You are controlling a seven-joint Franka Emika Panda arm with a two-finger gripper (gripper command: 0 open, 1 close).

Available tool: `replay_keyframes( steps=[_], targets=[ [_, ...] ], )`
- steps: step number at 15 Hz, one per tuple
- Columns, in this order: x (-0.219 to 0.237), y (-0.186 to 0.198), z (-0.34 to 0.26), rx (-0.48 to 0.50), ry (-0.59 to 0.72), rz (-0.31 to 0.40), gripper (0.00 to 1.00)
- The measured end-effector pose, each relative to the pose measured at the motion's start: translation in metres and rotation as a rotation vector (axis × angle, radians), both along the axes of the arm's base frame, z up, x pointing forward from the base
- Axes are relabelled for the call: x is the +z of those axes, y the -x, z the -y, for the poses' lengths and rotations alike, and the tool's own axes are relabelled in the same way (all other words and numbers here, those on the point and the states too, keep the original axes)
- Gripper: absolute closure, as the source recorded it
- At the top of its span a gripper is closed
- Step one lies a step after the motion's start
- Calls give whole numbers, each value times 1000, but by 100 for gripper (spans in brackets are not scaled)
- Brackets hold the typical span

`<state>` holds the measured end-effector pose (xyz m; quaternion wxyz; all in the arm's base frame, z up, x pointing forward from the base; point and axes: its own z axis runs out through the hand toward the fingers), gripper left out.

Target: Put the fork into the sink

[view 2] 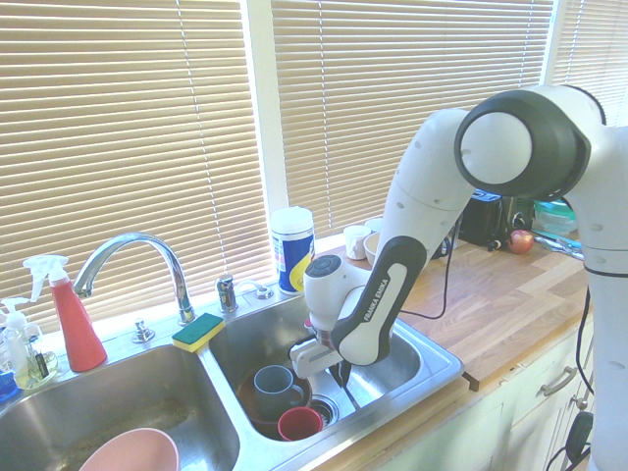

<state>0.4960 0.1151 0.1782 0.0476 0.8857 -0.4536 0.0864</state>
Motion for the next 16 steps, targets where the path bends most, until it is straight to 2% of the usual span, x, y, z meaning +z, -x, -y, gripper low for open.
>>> replay_keyframes(
  steps=[4,5,9,16],
  targets=[
    [-14,-10,-10,-48,-50,-19,100],
    [-16,-12,-10,-54,-69,-31,0],
    [-25,-19,-5,-63,-120,-95,0],
    [-34,-26,14,-62,-84,-99,0]
  ],
)
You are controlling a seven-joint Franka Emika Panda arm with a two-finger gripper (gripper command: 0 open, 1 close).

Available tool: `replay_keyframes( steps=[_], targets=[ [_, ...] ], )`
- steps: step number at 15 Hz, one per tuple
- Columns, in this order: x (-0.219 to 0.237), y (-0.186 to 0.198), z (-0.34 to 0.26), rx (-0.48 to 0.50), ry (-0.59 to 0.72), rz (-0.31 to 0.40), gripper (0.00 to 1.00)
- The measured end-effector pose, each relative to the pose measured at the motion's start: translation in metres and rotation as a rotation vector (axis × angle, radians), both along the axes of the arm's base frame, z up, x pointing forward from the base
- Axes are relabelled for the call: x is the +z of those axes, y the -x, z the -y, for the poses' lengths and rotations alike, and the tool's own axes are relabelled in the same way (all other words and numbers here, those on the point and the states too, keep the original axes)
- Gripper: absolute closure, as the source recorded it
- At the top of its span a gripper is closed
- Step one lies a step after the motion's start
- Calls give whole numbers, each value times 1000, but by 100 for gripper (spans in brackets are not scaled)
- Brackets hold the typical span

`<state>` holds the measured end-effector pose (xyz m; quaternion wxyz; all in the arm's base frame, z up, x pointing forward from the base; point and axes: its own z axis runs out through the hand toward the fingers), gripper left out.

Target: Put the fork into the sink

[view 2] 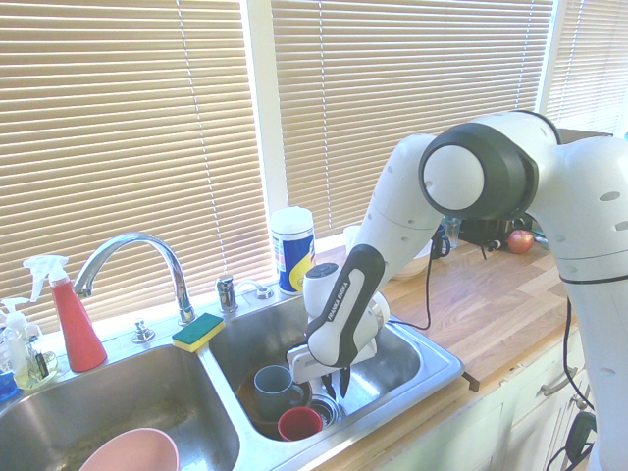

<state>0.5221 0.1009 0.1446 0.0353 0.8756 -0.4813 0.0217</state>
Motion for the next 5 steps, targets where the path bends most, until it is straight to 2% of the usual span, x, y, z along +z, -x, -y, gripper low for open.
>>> replay_keyframes(
  steps=[3,5],
  targets=[
    [29,-8,1,38,39,32,0],
    [89,-14,-4,67,66,56,0]
  ],
)
